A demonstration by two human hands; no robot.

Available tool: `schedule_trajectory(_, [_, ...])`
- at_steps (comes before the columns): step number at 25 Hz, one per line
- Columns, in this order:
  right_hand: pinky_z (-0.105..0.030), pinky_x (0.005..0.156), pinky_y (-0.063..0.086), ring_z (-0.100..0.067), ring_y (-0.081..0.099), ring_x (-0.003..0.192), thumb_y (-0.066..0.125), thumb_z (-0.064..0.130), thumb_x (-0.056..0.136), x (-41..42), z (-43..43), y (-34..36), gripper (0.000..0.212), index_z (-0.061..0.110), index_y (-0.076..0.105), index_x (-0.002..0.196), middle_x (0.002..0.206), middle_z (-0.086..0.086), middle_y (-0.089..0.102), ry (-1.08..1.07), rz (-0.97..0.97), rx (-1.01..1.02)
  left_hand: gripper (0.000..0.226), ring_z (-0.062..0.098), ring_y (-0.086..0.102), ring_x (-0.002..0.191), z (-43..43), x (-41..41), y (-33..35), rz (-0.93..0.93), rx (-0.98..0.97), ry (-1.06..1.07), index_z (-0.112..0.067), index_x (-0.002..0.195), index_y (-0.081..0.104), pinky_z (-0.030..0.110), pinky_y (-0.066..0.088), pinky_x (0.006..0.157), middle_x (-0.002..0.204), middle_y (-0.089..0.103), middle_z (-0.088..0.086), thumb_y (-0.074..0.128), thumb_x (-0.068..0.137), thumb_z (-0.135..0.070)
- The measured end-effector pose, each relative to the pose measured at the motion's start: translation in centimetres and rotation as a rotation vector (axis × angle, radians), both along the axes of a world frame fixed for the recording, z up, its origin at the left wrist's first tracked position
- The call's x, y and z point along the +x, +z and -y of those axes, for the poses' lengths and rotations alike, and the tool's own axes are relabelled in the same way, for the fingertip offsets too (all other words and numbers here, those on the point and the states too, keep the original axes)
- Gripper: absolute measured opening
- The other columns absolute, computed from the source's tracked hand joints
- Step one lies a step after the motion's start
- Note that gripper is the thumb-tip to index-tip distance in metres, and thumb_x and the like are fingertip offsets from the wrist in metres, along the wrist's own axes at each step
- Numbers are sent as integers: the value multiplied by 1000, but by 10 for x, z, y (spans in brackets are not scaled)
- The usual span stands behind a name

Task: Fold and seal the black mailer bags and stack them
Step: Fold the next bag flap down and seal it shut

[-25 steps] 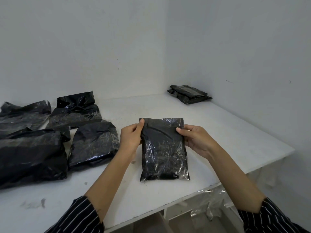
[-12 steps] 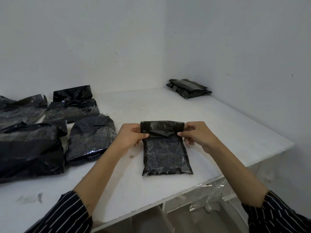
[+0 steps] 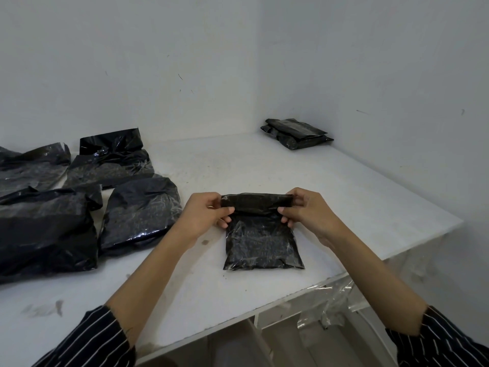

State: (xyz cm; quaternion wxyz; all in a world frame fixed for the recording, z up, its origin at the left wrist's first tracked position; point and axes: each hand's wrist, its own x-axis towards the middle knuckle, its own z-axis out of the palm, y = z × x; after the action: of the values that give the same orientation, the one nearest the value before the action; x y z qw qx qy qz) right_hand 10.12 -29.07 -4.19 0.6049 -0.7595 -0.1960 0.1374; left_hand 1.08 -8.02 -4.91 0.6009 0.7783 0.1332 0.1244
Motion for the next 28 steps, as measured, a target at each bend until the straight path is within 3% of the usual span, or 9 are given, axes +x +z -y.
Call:
schedule_trajectory(4, [-20, 48, 46, -16, 53, 50, 52, -11, 88, -2, 0, -3, 13, 2, 55, 87, 65, -13, 61, -14, 51, 1, 15, 9, 59, 48, 0, 0, -1, 14, 66, -5, 14, 91, 60, 20, 52, 57, 69, 64, 14, 65, 83, 2])
schedule_trajectory(6, [-21, 51, 47, -16, 57, 56, 51, -9, 90, -3, 2, -4, 15, 5, 54, 91, 70, -11, 62, 10, 80, 11, 6, 13, 61, 59, 1, -4, 1, 64, 117, -72, 3, 91, 62, 22, 53, 60, 72, 63, 11, 62, 84, 4])
schedule_trajectory(8, [-21, 55, 49, -14, 62, 62, 52, -9, 89, -4, 6, -4, 16, 6, 56, 93, 78, -11, 63, 58, 97, 37, 13, 15, 61, 70, -1, -10, 3, 97, 161, -144, -5, 94, 64, 23, 55, 66, 81, 62, 12, 60, 86, 5])
schedule_trajectory(12, [-20, 71, 52, -10, 65, 76, 57, -11, 85, -8, 16, -7, 14, 2, 62, 86, 86, -18, 67, 126, 105, 49, 20, 22, 65, 87, -7, -21, -3, 79, 246, -184, -17, 86, 70, 46, 54, 71, 95, 70, 4, 61, 85, 1])
schedule_trajectory(14, [-27, 83, 51, -14, 64, 87, 61, -9, 84, -10, 21, -11, 13, 4, 62, 84, 99, -18, 67, 177, 122, 38, 16, 14, 65, 84, -5, -24, -6, 87, 254, -192, -11, 86, 69, 26, 52, 56, 102, 68, 4, 63, 84, 3])
schedule_trajectory(16, [-29, 84, 48, -11, 60, 87, 63, -6, 84, -13, 25, -14, 11, 4, 60, 84, 107, -16, 63, 238, 128, 36, 11, 3, 63, 79, -4, -26, -6, 118, 275, -209, -2, 87, 69, 8, 44, 57, 106, 65, 9, 65, 81, 6])
schedule_trajectory(20, [-27, 75, 41, -9, 55, 82, 66, -5, 82, -16, 26, -16, 8, 1, 60, 82, 102, -8, 63, 230, 251, -24, 12, 14, 65, 94, -11, -26, -11, 185, 309, -284, -6, 85, 72, 26, 52, 88, 103, 66, 4, 73, 76, 2])
schedule_trajectory(24, [-21, 72, 37, -10, 51, 84, 68, 2, 82, -18, 24, -16, 13, 13, 63, 77, 91, 8, 64, 171, 442, -130, 10, 14, 65, 93, -10, -27, -12, 231, 408, -286, -8, 85, 73, 27, 52, 89, 101, 66, 2, 73, 77, -2])
schedule_trajectory(28, [-20, 71, 43, -13, 55, 81, 66, -1, 84, -22, 28, -17, 15, 14, 64, 79, 93, 3, 63, 171, 496, -136, 5, 13, 64, 91, -8, -27, -13, 259, 479, -284, -5, 80, 71, 25, 52, 89, 100, 65, 0, 73, 77, -2])
